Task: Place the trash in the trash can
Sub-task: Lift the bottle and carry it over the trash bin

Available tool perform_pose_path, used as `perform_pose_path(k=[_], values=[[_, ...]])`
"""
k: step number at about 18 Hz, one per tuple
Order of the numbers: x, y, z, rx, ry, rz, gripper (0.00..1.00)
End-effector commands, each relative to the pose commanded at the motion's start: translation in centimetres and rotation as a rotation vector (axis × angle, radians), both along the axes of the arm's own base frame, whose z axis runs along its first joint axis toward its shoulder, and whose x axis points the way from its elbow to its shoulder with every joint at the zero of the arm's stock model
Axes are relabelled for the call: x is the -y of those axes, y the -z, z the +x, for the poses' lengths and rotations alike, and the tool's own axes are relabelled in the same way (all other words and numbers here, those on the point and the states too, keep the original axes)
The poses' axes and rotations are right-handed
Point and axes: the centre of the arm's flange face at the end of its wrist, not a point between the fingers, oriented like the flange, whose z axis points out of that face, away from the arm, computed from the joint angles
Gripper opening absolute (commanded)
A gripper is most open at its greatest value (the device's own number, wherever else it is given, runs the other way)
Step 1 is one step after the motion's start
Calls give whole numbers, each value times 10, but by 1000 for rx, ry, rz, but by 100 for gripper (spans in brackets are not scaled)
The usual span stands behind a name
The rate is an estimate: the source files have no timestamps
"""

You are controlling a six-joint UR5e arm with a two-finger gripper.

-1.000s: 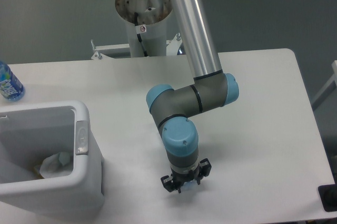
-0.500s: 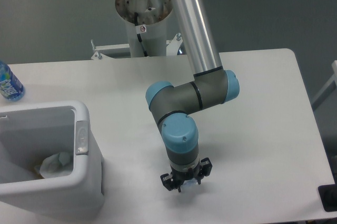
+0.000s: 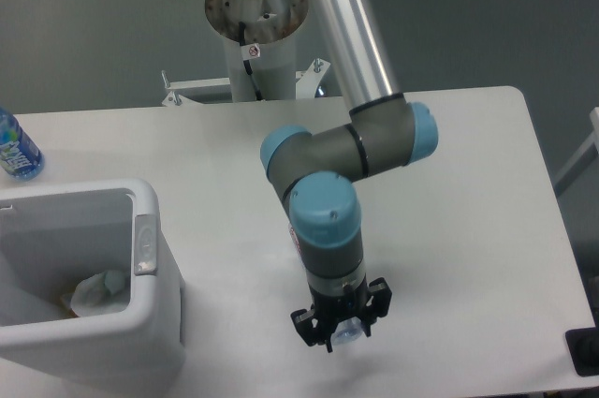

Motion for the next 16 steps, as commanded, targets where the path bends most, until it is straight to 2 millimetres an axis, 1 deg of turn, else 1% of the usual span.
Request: perform_pose_path(k=[2, 4, 5, 6, 7, 9, 11, 15, 16], values=[[14, -38, -13, -14, -25, 69, 39], [31, -75, -19, -20, -30, 139, 39], [40, -90, -25, -18, -32, 177, 39], [49, -110, -31, -19, -38, 222, 39], [56, -124, -37, -13, -48, 261, 39], [66, -146, -45, -4, -63, 319, 39], [72, -160, -47, 6, -67, 369, 39], [73, -199, -39, 36, -87, 478, 39], [73, -205, -36, 38, -87, 489, 39]])
